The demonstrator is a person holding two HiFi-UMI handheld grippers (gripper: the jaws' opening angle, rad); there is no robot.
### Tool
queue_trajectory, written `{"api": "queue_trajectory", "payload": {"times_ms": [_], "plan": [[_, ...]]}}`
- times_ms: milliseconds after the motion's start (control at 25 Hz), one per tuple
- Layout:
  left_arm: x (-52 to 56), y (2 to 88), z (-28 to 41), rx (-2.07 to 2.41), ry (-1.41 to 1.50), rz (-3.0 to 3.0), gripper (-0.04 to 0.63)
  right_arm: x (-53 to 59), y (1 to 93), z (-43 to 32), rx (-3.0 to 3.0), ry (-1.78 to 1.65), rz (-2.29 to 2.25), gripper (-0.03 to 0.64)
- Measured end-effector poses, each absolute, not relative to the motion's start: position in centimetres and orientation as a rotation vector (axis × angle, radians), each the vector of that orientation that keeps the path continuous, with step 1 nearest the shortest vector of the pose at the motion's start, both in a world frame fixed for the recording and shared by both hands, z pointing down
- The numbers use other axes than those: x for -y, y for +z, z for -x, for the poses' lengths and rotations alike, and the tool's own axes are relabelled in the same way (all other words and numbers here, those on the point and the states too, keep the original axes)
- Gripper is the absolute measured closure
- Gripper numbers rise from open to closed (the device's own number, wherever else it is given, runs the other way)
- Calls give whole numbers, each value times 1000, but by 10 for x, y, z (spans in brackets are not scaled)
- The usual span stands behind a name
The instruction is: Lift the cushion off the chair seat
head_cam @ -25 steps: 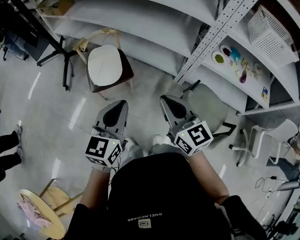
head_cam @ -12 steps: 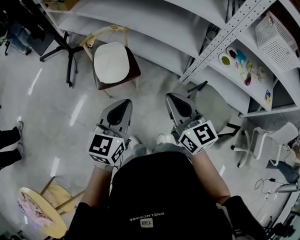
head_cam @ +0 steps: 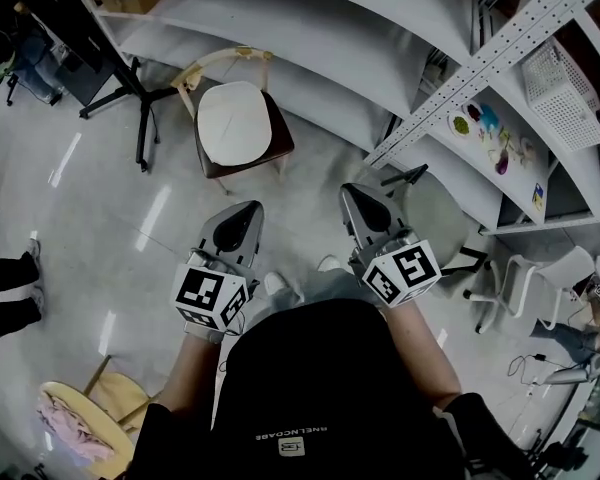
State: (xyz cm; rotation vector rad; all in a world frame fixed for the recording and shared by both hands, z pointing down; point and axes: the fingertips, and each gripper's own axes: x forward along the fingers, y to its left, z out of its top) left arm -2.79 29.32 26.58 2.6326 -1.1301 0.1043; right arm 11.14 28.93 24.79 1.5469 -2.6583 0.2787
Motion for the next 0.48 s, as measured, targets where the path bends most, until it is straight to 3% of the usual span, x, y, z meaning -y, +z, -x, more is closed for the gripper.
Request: {"api": "queue_trajectory", "payload": {"times_ms": [480], "plan": [[-254,278,50,1174,129,-2597,581,-246,263,-91,2656,321,-1499,607]]}}
